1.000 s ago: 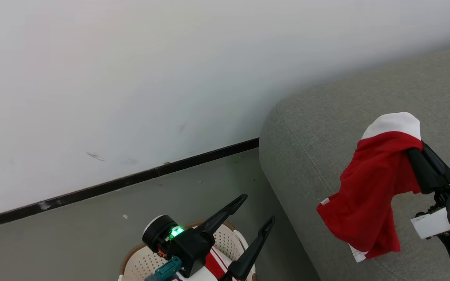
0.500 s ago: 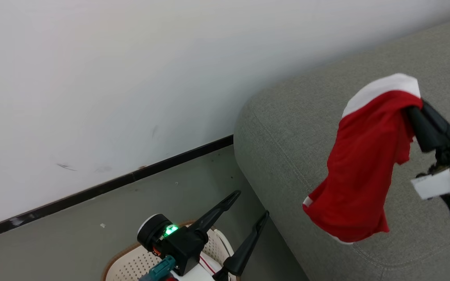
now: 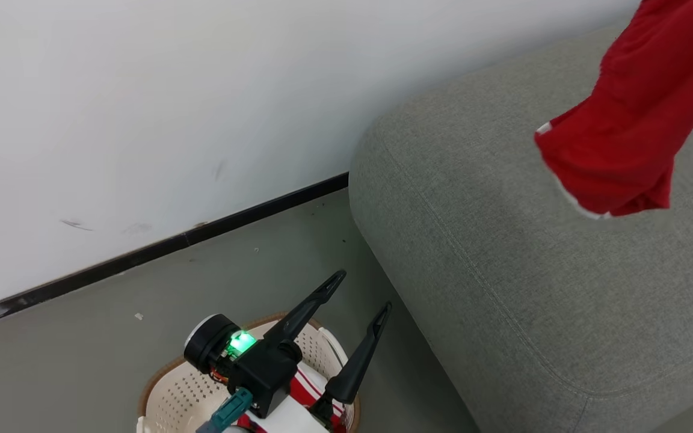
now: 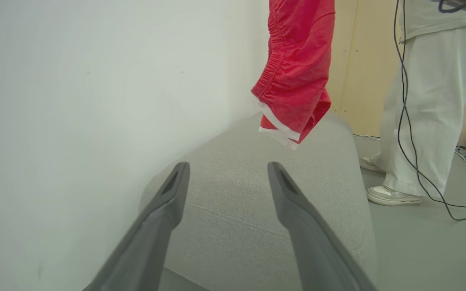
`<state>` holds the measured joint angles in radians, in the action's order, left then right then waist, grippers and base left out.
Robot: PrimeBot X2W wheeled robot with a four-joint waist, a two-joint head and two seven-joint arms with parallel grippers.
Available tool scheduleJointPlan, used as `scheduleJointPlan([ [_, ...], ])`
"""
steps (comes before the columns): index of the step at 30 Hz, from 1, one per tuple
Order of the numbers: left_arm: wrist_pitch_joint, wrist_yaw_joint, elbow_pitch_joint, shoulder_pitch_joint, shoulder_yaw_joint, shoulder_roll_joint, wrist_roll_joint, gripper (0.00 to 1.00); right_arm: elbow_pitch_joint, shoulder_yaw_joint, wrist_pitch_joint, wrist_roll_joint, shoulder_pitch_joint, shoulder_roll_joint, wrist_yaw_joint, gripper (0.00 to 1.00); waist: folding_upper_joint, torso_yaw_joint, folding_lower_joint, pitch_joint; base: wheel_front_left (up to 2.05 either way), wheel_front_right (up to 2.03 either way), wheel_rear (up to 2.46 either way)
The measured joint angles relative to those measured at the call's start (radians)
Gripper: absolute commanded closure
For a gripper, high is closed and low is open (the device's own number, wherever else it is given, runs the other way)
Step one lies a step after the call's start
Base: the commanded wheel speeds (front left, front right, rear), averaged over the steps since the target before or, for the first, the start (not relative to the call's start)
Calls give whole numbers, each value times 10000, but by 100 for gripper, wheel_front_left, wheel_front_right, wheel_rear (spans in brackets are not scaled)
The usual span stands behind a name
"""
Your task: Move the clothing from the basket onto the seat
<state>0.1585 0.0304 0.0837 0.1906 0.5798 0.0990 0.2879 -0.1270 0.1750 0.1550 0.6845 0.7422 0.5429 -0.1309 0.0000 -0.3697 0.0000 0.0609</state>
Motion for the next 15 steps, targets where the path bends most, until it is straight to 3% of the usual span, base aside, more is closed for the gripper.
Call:
scheduleJointPlan([
  [15, -493, -150, 915, 534, -6, 359, -803, 0, -2801, -1319, 268, 6, 825, 477, 0, 100, 0, 471, 0, 1351, 0, 0, 0],
])
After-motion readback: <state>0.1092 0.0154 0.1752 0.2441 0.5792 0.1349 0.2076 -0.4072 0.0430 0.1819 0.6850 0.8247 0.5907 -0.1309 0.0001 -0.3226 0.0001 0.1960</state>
